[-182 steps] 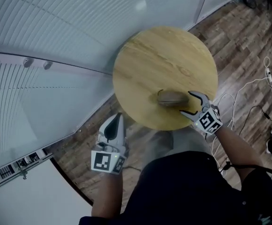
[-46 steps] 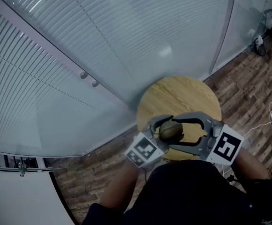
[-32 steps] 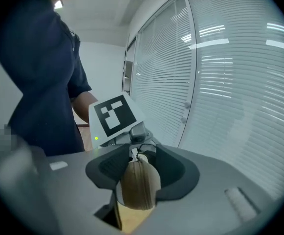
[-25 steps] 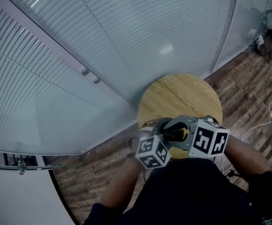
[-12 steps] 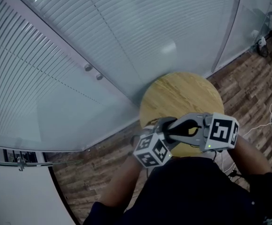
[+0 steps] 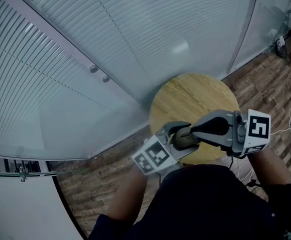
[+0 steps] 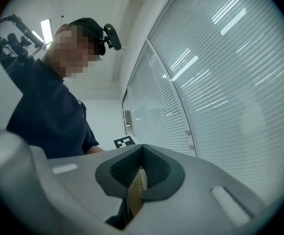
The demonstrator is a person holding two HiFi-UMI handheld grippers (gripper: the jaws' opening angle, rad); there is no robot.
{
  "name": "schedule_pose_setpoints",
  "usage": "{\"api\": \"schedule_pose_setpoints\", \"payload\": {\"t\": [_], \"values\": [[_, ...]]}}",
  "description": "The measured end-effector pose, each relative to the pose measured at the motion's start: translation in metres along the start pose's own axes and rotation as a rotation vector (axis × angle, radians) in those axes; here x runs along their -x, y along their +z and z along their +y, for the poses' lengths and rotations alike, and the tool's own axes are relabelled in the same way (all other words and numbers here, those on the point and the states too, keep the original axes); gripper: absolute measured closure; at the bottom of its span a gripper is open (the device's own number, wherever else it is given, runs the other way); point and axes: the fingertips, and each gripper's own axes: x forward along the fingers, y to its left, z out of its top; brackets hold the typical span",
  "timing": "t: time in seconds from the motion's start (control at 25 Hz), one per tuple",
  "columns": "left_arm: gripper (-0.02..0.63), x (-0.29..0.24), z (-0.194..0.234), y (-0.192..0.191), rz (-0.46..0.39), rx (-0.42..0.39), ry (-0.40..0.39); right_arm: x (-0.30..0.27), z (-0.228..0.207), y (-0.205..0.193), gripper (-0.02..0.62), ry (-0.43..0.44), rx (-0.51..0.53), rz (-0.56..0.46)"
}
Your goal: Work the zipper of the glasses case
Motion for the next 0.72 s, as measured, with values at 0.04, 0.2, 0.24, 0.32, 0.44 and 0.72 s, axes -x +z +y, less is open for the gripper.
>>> {"api": "schedule_pose_setpoints", "payload": {"t": [0.04,0.2,0.24,0.32,0.44,0.72], "values": [[0.299,0.001,0.001,0.000,0.007,-0.004,0.004,0.001,0.000,0.000,0.588,-0.003,0.017,0.015],[0.299,0.004,0.005,-0.001,0.022,-0.021,0.021,-0.004,0.006,-0.001,0.588,0.030,0.089,0.067],[0.299,0.005,0.006,-0.001,0.021,-0.021,0.023,-0.004,0.007,-0.001,0.588,0.034,0.093,0.071],[0.299,0.005,0.006,-0.001,0.024,-0.026,0.027,-0.003,0.007,-0.002,0.588,0.037,0.096,0.069],[0.299,0.006,0.005,-0.001,0.023,-0.029,0.022,0.001,0.005,-0.004,0.588,0.031,0.074,0.046],[0.299,0.009,0.002,0.003,-0.008,-0.035,0.002,0.012,-0.002,0.006,0.588,0.025,-0.031,-0.090]]}}
